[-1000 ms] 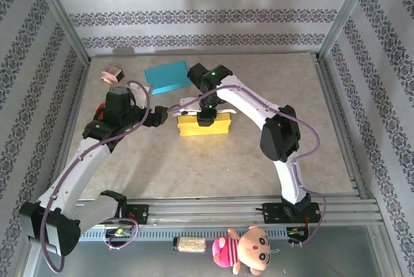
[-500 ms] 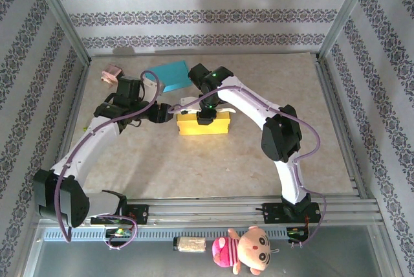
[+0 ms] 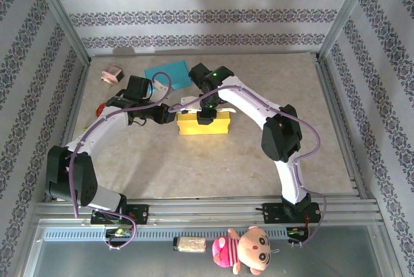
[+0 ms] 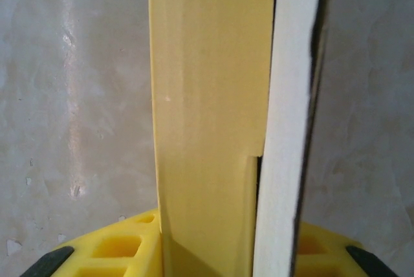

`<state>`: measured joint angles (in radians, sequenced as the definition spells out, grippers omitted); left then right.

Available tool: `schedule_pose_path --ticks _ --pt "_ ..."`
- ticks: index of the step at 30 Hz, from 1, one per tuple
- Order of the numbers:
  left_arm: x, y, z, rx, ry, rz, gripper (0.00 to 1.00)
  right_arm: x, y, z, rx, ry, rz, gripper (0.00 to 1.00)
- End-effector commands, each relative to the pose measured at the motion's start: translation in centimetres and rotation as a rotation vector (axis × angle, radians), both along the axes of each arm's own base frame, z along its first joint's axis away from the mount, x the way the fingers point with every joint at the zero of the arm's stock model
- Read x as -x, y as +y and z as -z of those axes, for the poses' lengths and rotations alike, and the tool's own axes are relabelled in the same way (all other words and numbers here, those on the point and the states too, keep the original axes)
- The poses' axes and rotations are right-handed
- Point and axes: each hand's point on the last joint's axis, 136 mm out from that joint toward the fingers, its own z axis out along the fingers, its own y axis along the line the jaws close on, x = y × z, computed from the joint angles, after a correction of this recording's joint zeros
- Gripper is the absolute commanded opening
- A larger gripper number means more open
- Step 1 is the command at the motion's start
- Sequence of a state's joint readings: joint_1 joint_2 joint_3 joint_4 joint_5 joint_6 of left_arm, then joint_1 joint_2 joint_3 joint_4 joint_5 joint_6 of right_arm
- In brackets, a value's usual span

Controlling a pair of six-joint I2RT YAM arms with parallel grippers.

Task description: Fold the paper box

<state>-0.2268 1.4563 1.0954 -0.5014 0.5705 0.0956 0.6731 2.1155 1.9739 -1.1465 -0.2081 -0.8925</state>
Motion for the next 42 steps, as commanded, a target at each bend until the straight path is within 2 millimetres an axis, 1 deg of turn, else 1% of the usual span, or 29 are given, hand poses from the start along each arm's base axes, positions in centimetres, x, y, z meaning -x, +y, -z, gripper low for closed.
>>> schedule_pose_path --ticks 1,5,8,11,18,21,23,27,31,34,39,42 --pt "-0.6 -0.4 -1.3 0.035 -0.031 0.020 0.30 0.1 -0.1 0.1 -0.019 0.024 0.011 0.32" --pt "-0.7 -0.7 -1.4 0.061 -0.033 0.015 0.22 0.1 0.0 0.1 -0.022 0.026 0.012 0.32" --pt "-0.8 -1.2 -1.8 0.104 -0.034 0.012 0.13 0.1 0.0 0.1 -0.023 0.026 0.015 0.32" --pt "-0.9 -1.8 -2.1 0.149 -0.020 0.005 0.08 0.1 0.2 0.3 -0.023 0.031 0.014 0.32" --pt "-0.8 -3.5 -2.7 0.247 -0.004 0.015 0.04 0.1 0.3 0.5 -0.018 0.037 0.015 0.31" --pt "-1.0 -3.8 -3.1 0.273 -0.007 0.007 0.02 0.1 0.3 0.6 -0.017 0.039 0.014 0.31" --pt "-1.1 -3.6 -2.9 0.254 -0.003 0.002 0.02 0.1 0.3 0.5 -0.017 0.038 0.015 0.32" --pt "-0.8 -3.1 -1.5 0.202 0.028 -0.004 0.02 0.2 0.3 0.6 -0.017 0.039 0.015 0.32" --pt "-0.6 -1.7 0.1 0.106 0.041 -0.045 0.02 0.2 0.2 0.6 -0.014 0.040 0.018 0.32" --pt "-0.7 -0.9 0.6 0.060 0.038 -0.073 0.02 0.2 0.2 0.6 -0.015 0.039 0.017 0.31" --pt "-0.6 -2.2 0.8 0.139 0.072 -0.044 0.02 0.2 0.2 0.6 -0.012 0.039 0.017 0.32" --pt "-0.5 -2.5 1.2 0.157 0.093 -0.038 0.02 0.2 0.0 0.7 -0.006 0.038 0.021 0.32"
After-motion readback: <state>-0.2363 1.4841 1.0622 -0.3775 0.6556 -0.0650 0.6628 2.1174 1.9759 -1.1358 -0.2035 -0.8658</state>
